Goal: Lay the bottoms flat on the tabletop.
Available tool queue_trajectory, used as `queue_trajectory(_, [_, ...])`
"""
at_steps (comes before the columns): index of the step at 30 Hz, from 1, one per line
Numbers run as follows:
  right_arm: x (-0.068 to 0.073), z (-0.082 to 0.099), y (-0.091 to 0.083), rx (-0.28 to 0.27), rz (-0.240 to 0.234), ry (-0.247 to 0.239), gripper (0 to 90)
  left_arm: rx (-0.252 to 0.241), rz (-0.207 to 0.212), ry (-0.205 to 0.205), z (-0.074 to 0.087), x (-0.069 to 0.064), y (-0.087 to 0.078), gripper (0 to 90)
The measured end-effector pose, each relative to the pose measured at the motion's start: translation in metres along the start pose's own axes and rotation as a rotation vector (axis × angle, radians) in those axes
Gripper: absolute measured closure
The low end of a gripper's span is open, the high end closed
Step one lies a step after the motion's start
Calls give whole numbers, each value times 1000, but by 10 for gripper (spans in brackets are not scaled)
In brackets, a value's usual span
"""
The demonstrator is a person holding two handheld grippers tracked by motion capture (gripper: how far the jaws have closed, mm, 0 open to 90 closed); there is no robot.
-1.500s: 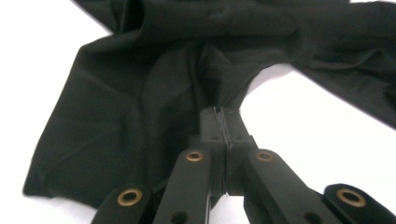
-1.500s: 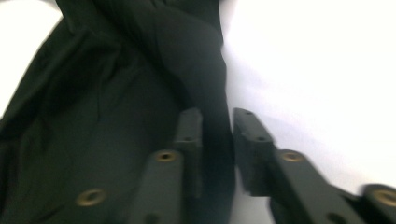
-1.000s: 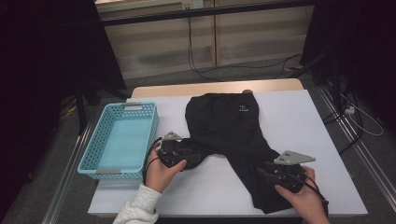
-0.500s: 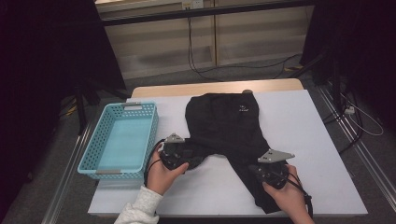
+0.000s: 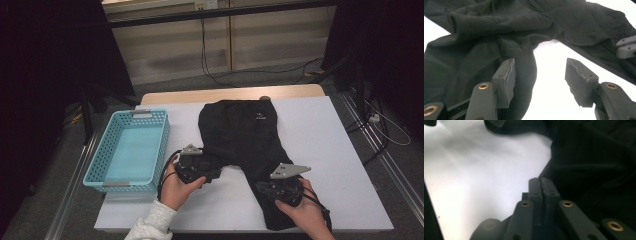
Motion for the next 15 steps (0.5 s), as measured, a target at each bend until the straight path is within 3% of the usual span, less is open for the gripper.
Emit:
queue_trajectory(6, [14,1,4,18,-22,-41,900,7,18,7,0,-4,4,416])
queue_trajectory(11, [25,3,7,23,-80,-54,900,9,27,9,0,-6,8,412])
queue_trajectory(15, [30,7,12,42,-88,-70,900,10,35,13,-1,-8,10,403])
Point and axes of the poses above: each handheld gripper's, and its own axes: y roughly forward along the jaws, z roughly out of its underside, x roughly to its left, the point moved 5 cm from there along y, roughly forward along the jaws, and after that the axes turned 9 degrees about y, right-handed, at the moved point
